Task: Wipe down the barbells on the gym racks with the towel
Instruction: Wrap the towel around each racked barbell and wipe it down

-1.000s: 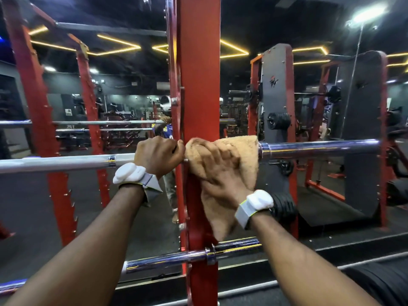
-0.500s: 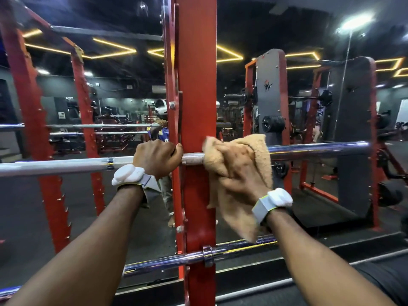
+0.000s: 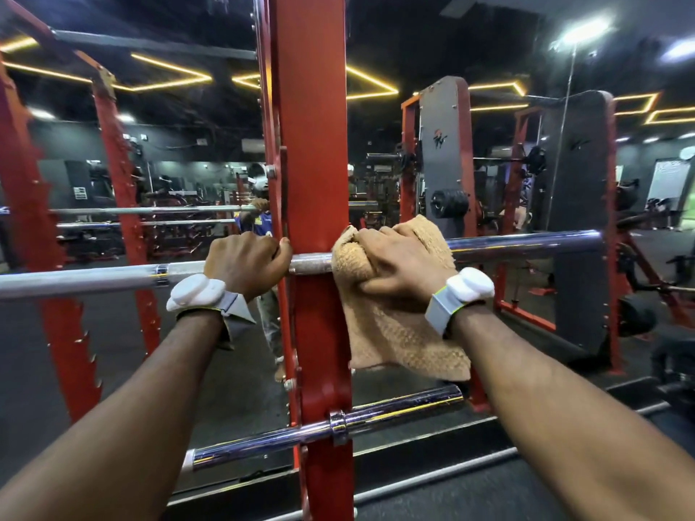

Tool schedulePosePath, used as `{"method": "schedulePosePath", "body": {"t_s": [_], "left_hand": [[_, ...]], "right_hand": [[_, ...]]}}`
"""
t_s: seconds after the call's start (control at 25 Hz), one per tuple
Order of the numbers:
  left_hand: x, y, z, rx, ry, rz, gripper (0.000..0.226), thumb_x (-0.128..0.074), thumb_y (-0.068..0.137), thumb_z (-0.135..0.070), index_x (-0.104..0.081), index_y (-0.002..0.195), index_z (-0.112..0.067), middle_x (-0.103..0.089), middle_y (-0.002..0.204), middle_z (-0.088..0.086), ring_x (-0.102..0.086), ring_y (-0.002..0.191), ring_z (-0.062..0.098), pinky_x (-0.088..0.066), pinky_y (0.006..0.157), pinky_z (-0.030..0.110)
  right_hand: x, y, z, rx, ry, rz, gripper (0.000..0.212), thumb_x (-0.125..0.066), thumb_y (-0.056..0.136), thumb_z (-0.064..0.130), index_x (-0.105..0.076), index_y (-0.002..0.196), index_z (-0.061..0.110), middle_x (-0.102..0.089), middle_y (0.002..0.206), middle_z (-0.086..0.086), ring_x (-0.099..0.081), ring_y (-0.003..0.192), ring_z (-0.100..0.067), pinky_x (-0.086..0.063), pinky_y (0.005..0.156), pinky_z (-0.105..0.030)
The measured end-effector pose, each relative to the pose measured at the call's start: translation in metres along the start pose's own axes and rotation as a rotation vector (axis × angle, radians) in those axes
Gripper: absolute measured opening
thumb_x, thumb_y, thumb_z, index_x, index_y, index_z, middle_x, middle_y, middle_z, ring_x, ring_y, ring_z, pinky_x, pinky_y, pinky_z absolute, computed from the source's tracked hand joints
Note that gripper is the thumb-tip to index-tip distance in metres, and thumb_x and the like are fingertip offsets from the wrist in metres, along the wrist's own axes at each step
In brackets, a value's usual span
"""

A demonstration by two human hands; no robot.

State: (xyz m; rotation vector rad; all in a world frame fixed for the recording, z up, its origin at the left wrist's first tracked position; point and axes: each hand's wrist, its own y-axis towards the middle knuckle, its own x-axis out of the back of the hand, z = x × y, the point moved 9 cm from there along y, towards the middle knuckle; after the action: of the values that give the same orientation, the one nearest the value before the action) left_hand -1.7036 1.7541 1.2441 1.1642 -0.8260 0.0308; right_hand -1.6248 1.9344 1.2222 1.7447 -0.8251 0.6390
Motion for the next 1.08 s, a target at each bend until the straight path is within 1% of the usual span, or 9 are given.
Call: {"method": "schedulePosePath", "body": {"t_s": [0.12, 0.24, 0.32, 0.4, 0.48, 0.64, 0.72, 0.88, 1.08], "left_hand": [[0.001, -0.002, 0.000, -0.022, -0.010, 0.006, 0.049, -0.041, 0.099, -0.045, -0.070, 0.078, -0.012, -0.069, 0.077, 0.016, -0.068, 0.080, 0.038, -0.042, 0.061, 0.034], [0.003, -0.003, -0.003, -0.044, -0.012, 0.003, 0.051, -0.039, 0.100, -0.046, -0.069, 0.076, -0.012, -0.069, 0.075, 0.015, -0.068, 0.078, 0.038, -0.034, 0.058, 0.031], [0.003, -0.002, -0.003, -0.046, -0.009, -0.005, 0.052, -0.038, 0.099, -0.046, -0.069, 0.076, -0.012, -0.068, 0.073, 0.014, -0.068, 0.076, 0.038, -0.033, 0.057, 0.031], [0.003, -0.001, -0.002, -0.030, -0.001, -0.012, 0.050, -0.039, 0.098, -0.046, -0.069, 0.075, -0.012, -0.068, 0.073, 0.015, -0.068, 0.076, 0.038, -0.033, 0.057, 0.031], [0.002, -0.001, -0.004, -0.019, 0.001, -0.004, 0.049, -0.039, 0.097, -0.045, -0.071, 0.078, -0.014, -0.069, 0.077, 0.015, -0.068, 0.078, 0.037, -0.034, 0.058, 0.031], [0.001, 0.000, -0.004, -0.002, 0.010, -0.003, 0.048, -0.038, 0.097, -0.044, -0.073, 0.081, -0.014, -0.070, 0.082, 0.015, -0.068, 0.082, 0.037, -0.035, 0.060, 0.031], [0.001, 0.000, -0.003, -0.005, 0.010, 0.001, 0.049, -0.038, 0.098, -0.044, -0.072, 0.082, -0.013, -0.070, 0.083, 0.016, -0.068, 0.084, 0.038, -0.036, 0.062, 0.032], [0.000, 0.000, -0.004, -0.007, 0.004, 0.015, 0.050, -0.038, 0.099, -0.045, -0.072, 0.080, -0.013, -0.070, 0.081, 0.017, -0.068, 0.084, 0.039, -0.035, 0.062, 0.033], [0.002, -0.002, -0.004, -0.040, 0.001, 0.020, 0.047, -0.042, 0.099, -0.043, -0.070, 0.076, -0.014, -0.068, 0.072, 0.016, -0.068, 0.074, 0.040, -0.042, 0.060, 0.034]], "right_hand": [[-0.004, 0.024, -0.013, -0.133, 0.077, 0.219, 0.058, -0.075, 0.072, 0.056, -0.050, 0.108, 0.019, -0.066, 0.105, -0.007, -0.059, 0.095, -0.031, -0.033, 0.079, -0.037], [-0.015, 0.030, -0.019, -0.264, 0.353, 0.613, 0.057, -0.085, 0.056, 0.060, -0.073, 0.098, 0.023, -0.074, 0.095, -0.004, -0.069, 0.091, -0.030, -0.057, 0.080, -0.042], [-0.023, 0.029, -0.012, -0.299, 0.491, 0.750, 0.050, -0.092, 0.051, 0.050, -0.079, 0.087, 0.017, -0.076, 0.087, -0.005, -0.073, 0.088, -0.028, -0.060, 0.083, -0.040], [-0.020, 0.030, -0.010, -0.320, 0.393, 0.663, 0.048, -0.089, 0.052, 0.049, -0.077, 0.082, 0.013, -0.072, 0.075, 0.001, -0.071, 0.074, -0.023, -0.056, 0.070, -0.032], [-0.008, 0.029, -0.014, -0.305, 0.138, 0.379, 0.046, -0.076, 0.059, 0.054, -0.068, 0.082, 0.015, -0.068, 0.076, 0.000, -0.066, 0.074, -0.025, -0.044, 0.063, -0.029], [0.003, 0.004, 0.006, -0.208, -0.149, -0.220, 0.034, -0.060, 0.058, 0.043, -0.046, 0.079, 0.020, -0.064, 0.076, -0.003, -0.060, 0.075, -0.030, -0.034, 0.077, -0.038], [0.002, 0.002, 0.007, -0.177, -0.160, -0.268, 0.037, -0.058, 0.055, 0.042, -0.041, 0.080, 0.021, -0.062, 0.076, -0.002, -0.059, 0.075, -0.029, -0.035, 0.078, -0.040], [-0.005, 0.023, -0.009, -0.106, 0.000, 0.092, 0.044, -0.070, 0.068, 0.051, -0.052, 0.096, 0.022, -0.069, 0.096, -0.005, -0.064, 0.093, -0.032, -0.039, 0.079, -0.036], [-0.030, 0.039, -0.015, -0.261, 0.371, 0.629, 0.049, -0.090, 0.050, 0.051, -0.073, 0.077, 0.015, -0.067, 0.069, 0.006, -0.064, 0.066, -0.016, -0.050, 0.059, -0.024]]}}
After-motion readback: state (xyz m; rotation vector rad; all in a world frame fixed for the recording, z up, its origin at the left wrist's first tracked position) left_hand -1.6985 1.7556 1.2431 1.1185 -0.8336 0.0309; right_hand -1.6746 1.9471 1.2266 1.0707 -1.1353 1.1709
